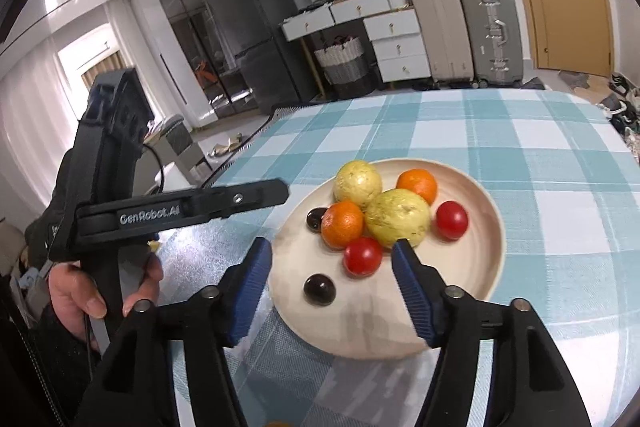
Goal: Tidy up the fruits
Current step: 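Lower the plums onto the plate and open both tools, then withdraw both tools from the plate toward the two brown fruits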
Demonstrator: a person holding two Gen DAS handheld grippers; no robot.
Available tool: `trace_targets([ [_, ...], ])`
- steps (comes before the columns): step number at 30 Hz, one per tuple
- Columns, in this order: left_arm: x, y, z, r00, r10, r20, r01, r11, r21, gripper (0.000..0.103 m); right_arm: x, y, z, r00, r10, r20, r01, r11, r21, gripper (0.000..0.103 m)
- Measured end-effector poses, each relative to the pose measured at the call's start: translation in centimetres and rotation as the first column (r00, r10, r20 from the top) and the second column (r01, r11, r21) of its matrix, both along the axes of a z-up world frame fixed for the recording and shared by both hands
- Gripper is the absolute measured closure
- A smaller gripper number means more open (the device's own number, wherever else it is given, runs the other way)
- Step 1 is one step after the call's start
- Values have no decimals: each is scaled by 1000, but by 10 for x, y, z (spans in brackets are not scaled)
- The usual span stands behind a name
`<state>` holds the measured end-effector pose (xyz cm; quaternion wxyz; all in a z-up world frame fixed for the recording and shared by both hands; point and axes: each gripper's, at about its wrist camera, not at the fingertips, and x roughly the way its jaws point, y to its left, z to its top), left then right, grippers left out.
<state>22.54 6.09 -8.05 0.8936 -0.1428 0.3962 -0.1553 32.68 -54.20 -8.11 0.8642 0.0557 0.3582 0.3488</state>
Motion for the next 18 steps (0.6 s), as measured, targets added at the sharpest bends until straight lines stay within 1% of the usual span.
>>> trace_targets([
  [1, -4, -1, 1, 1000, 1, 3, -1, 1000, 4, 53, -1, -3, 1, 1000, -5, 6, 5, 1000, 2, 35],
  [4, -18, -5, 6, 1000, 5, 14, -5, 1000, 10, 49, -7, -9, 6, 1000, -20, 16, 20, 1000, 4, 28],
  [6, -27, -10, 8, 1000, 9, 18, -10, 999, 30, 45, -11, -13, 8, 999, -27, 26, 27, 1000, 5, 19],
  [9, -40, -15, 12, 999, 17, 31, -18, 998, 52, 39, -18, -19, 12, 998, -39, 47, 39, 999, 4, 15],
  [11, -49, -18, 14, 998, 49, 37, -52, 995, 88, 26, -23, -21, 14, 998, -43, 54, 43, 999, 3, 13],
  [12, -52, -18, 15, 998, 53, 44, -57, 994, 89, 24, -25, -23, 15, 997, -48, 58, 48, 999, 1, 11],
  [18, -69, -18, 20, 995, 89, 49, -95, 989, 113, 22, -39, -35, 21, 994, -71, 80, 70, 997, 7, 6],
])
